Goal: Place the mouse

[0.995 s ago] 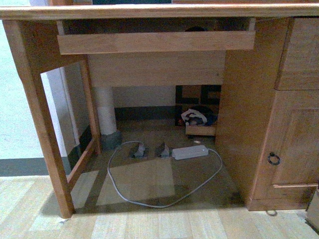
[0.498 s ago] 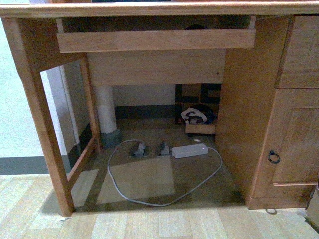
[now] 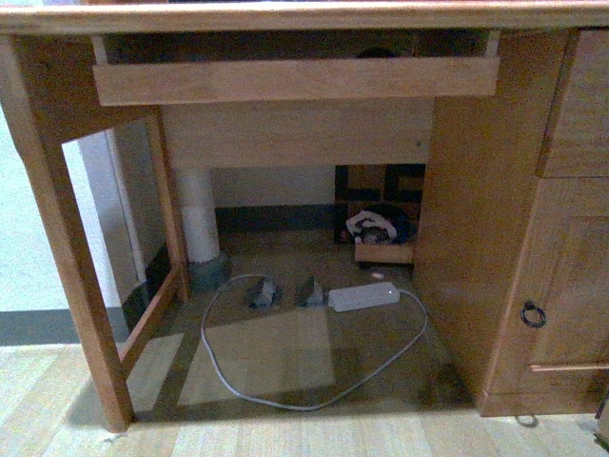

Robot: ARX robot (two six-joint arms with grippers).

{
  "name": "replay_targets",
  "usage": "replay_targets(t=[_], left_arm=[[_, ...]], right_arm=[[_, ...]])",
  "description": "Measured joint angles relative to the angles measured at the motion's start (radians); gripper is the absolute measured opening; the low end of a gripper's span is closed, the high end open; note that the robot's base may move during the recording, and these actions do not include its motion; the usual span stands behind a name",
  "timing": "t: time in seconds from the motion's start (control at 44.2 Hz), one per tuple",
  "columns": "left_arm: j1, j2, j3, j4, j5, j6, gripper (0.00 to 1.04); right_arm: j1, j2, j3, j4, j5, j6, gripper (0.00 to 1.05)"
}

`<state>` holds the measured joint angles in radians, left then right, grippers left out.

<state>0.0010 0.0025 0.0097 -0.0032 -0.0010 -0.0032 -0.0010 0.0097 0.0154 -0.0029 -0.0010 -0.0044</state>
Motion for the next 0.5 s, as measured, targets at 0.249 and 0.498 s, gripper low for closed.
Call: replay_targets(t=[0.249, 0.498], left_arm=[[0.000, 0.000, 0.000, 0.000, 0.000, 0.000, 0.98], [0.000, 0.000, 0.000, 0.000, -0.001, 0.000, 0.98]], right_arm=[[0.000, 0.000, 0.000, 0.002, 0.000, 0.000, 0.98], [0.000, 0.000, 0.000, 0.002, 0.000, 0.000, 0.98]])
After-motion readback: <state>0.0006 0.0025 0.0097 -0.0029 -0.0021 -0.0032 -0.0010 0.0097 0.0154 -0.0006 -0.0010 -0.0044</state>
